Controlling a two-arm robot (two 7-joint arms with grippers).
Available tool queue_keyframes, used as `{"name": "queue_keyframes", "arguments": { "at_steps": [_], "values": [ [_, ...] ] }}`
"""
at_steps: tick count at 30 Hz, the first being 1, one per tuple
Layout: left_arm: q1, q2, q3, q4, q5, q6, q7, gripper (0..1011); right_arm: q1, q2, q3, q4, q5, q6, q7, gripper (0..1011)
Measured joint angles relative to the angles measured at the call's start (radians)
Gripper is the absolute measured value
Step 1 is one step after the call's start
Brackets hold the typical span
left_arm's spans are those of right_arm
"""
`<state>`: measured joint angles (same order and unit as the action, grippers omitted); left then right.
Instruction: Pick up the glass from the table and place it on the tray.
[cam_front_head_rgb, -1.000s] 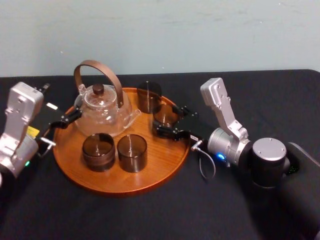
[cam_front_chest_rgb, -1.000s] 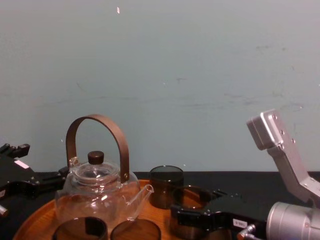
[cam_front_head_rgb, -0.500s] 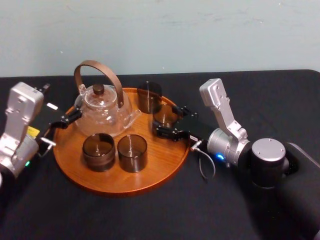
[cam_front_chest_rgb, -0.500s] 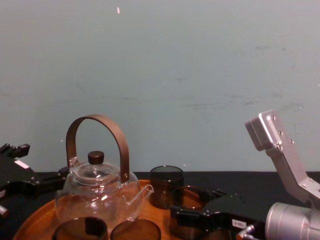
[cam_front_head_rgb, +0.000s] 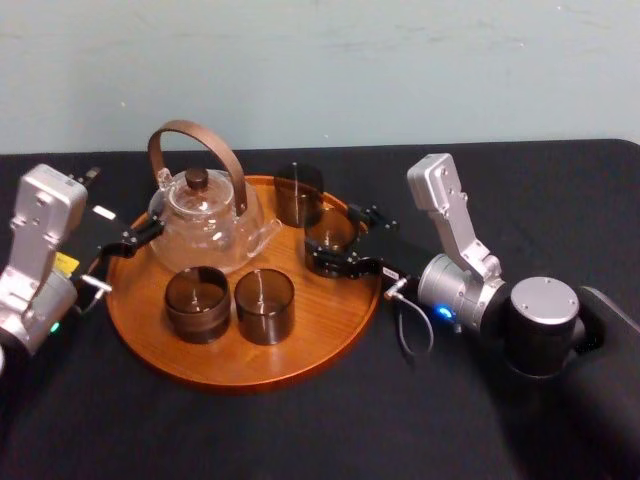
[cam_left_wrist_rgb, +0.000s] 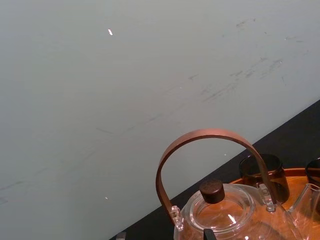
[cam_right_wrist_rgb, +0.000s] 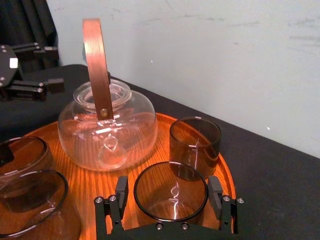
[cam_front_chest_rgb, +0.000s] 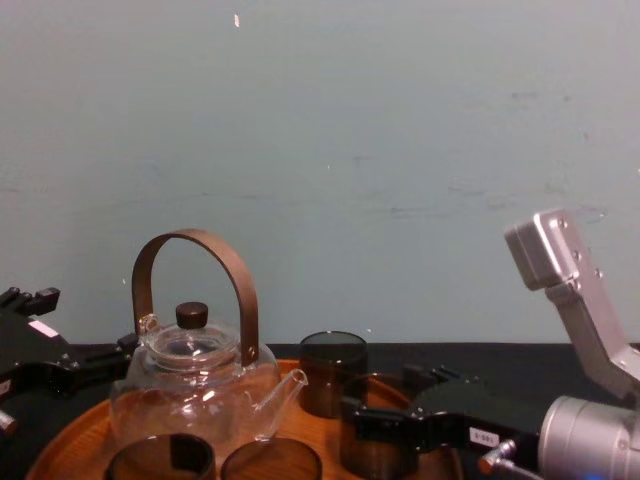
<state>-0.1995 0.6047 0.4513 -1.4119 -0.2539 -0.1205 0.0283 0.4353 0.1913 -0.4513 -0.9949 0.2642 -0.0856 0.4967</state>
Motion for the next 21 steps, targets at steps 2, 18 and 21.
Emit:
{"name": "queue_keyframes", "arguments": {
  "at_steps": [2,18,21],
  "values": [
    [0.0,0.0,0.0,0.0,0.0,0.0,0.0,1001,-0.01,0.007,0.004,-0.024,0.005,0.001,0.001,1002],
    [0.0,0.0,0.0,0.0,0.0,0.0,0.0,1001,-0.111,0.08,0.048,-0.241,0.049,0.043,-0.028,1002],
    [0.0,0.0,0.0,0.0,0.0,0.0,0.0,1001,-0.144,0.1,0.067,-0.29,0.062,0.044,-0.043,1002]
  ]
}}
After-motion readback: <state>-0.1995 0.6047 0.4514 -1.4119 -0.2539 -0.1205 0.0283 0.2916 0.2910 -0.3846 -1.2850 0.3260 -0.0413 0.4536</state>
